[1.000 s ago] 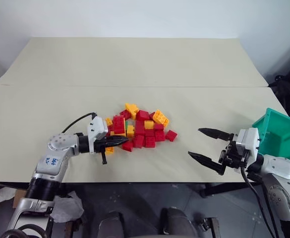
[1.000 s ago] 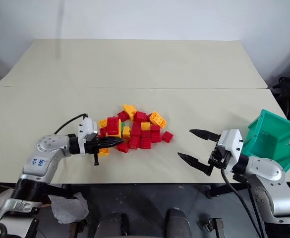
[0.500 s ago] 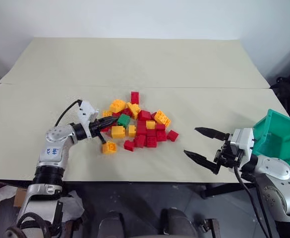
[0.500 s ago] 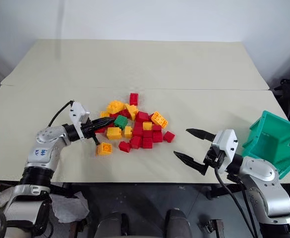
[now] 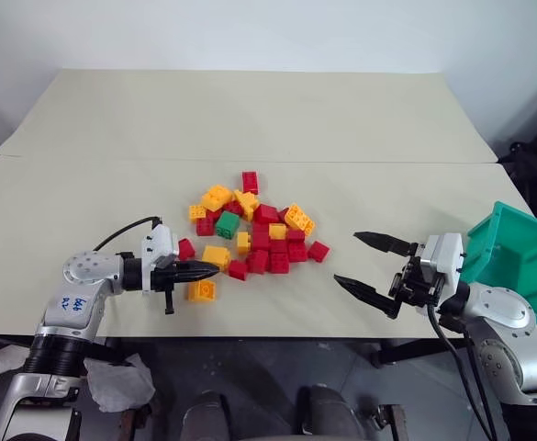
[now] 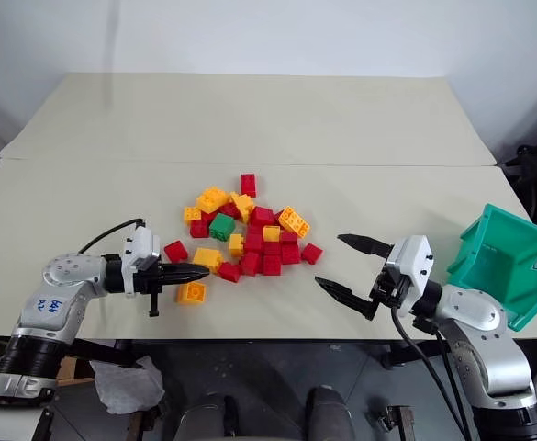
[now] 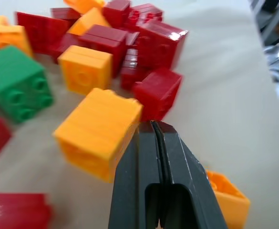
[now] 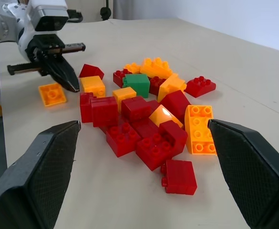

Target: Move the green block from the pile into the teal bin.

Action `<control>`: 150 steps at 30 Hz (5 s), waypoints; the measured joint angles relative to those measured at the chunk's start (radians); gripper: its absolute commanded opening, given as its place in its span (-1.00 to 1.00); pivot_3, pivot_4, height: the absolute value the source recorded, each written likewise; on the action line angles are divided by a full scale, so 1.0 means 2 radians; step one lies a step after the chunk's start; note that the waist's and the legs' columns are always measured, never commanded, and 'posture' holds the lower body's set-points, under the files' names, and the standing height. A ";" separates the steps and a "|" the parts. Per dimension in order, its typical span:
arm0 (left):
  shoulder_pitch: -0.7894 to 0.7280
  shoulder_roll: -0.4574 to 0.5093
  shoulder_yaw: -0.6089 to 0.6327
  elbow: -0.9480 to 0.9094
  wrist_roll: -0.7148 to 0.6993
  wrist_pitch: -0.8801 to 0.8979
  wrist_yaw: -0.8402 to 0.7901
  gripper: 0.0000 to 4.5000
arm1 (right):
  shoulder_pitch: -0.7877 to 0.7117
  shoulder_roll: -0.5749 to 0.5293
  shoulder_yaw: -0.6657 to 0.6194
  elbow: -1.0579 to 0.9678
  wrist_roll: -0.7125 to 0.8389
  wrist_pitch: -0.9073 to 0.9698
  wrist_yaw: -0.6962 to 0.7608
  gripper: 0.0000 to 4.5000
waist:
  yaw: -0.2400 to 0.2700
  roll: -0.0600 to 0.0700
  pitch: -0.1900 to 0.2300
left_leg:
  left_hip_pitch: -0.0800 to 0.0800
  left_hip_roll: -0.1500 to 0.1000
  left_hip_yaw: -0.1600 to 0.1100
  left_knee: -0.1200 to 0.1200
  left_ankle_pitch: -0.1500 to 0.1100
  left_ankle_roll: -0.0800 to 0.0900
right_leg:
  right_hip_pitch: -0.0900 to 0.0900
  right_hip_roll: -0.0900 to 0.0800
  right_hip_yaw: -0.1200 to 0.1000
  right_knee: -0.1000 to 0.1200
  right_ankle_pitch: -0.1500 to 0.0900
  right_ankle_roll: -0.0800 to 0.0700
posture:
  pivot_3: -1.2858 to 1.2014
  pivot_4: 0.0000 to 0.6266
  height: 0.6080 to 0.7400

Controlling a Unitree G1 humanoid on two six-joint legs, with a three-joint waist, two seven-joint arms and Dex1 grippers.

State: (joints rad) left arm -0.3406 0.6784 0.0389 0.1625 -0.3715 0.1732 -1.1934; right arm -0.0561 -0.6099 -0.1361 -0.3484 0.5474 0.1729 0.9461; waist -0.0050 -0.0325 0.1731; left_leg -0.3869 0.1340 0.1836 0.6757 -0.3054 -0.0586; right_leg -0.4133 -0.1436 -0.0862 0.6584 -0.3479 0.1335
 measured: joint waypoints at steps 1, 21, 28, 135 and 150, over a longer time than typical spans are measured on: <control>0.008 0.004 0.017 0.001 -0.010 0.000 0.001 -1.00 | 0.000 0.000 0.000 0.000 0.000 0.000 0.000 1.00 | -0.001 0.000 0.000 | 0.000 0.000 0.000 0.000 0.000 0.000 | 0.000 0.000 0.000 0.000 0.000 0.000 | 0.03 -0.52 1.00; 0.202 0.015 0.252 -0.032 -0.068 0.001 0.107 0.99 | -0.035 0.007 0.016 0.040 -0.007 -0.011 0.018 1.00 | 0.003 0.000 0.000 | 0.000 0.000 0.000 0.000 -0.001 0.000 | 0.000 0.000 0.000 -0.001 0.000 0.000 | 0.03 -0.52 1.00; 0.093 0.021 0.161 -0.155 -0.110 0.129 0.144 0.99 | -0.045 0.007 0.015 0.043 -0.009 -0.012 0.023 1.00 | 0.002 0.000 0.000 | 0.000 0.000 0.000 0.000 -0.001 0.000 | 0.001 0.000 0.000 -0.001 0.000 0.000 | 0.03 -0.52 1.00; 0.059 -0.038 0.064 -0.102 -0.059 -0.014 -0.057 0.99 | -0.013 -0.206 -0.033 0.035 -0.011 0.108 0.075 1.00 | 0.002 0.002 -0.001 | -0.001 0.000 -0.005 0.004 -0.004 0.001 | 0.003 0.002 0.001 -0.004 0.002 0.003 | 0.03 -0.52 1.00; 0.113 -0.042 0.060 -0.180 -0.077 0.023 0.017 1.00 | -0.214 -0.148 0.173 0.198 -0.158 0.110 0.125 0.27 | 0.002 0.002 -0.001 | -0.002 0.000 -0.004 0.004 -0.004 0.001 | 0.001 0.002 0.001 -0.003 0.002 0.003 | 0.03 -0.52 1.00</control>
State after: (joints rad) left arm -0.1141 0.5945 0.1580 -0.1969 -0.5249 0.2190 -1.1590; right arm -0.4850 -0.9055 0.2107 0.0483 0.2304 0.3930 1.1960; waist -0.0020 -0.0282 0.1720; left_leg -0.3900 0.1335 0.1758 0.6830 -0.3133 -0.0576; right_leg -0.4115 -0.1403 -0.0844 0.6527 -0.3439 0.1392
